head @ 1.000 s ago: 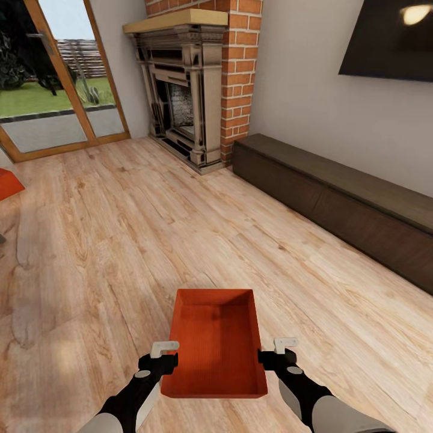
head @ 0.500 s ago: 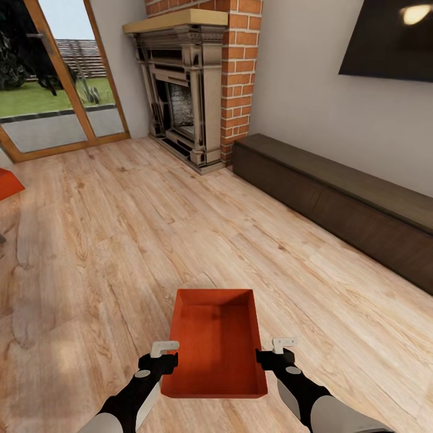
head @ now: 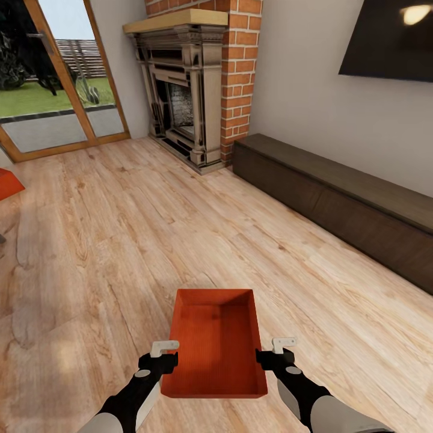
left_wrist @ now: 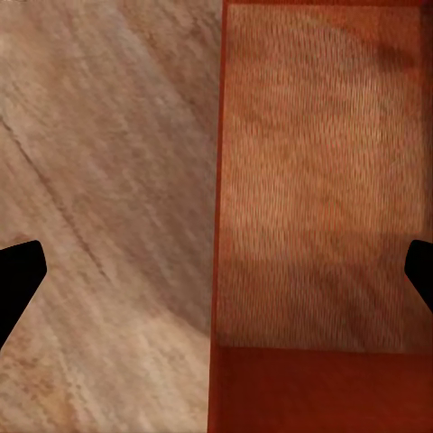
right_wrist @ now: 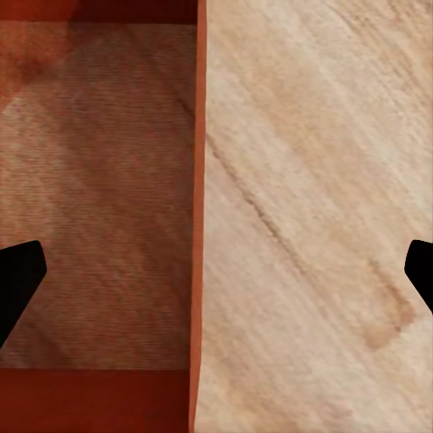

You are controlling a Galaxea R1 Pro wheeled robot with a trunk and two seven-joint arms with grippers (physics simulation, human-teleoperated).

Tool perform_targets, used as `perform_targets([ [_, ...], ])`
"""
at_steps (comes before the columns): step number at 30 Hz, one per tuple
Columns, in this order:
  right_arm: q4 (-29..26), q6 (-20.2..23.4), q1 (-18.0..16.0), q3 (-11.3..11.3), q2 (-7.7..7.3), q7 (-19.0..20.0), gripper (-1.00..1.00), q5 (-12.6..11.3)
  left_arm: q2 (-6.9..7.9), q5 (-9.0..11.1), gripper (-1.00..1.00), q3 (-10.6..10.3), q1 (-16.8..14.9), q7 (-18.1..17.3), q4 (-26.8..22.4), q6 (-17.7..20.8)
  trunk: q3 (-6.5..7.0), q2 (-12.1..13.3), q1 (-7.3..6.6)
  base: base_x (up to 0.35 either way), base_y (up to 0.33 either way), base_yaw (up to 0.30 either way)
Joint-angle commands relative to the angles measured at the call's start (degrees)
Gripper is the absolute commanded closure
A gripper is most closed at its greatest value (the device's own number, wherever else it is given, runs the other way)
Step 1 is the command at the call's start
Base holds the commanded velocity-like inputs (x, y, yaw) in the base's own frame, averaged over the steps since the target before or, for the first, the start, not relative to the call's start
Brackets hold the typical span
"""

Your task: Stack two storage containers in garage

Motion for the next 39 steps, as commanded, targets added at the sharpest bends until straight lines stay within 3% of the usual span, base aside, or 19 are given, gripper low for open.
perform_targets([
  [1,0.1,-0.2,0.0,0.5,0.0,-0.3,-1.0,-0.3,0.0,0.0,-1.0,-0.1,0.0,0.3,0.0,0.0,-0.04,0.0,-0.01,0.0,0.0,0.0],
  [26,0.1,-0.1,0.0,0.4,0.11,-0.2,-1.0,-0.4,0.08,0.1,-1.0,0.0,0.0,0.3,-0.1,0.0,-0.04,0.0,-0.01,0.0,0.0,0.0],
  [30,0.1,-0.1,0.0,0.4,1.54,-0.2,-1.0,-0.3,0.09,0.1,-1.0,0.0,0.0,0.3,-0.1,0.0,-0.04,0.0,-0.01,0.0,0.0,0.0],
  [39,0.1,-0.1,0.0,0.4,2.04,-0.2,-1.0,-0.3,0.09,0.1,-1.0,0.0,0.0,0.3,-0.1,0.0,-0.4,-0.8,0.43,0.0,0.0,0.0],
])
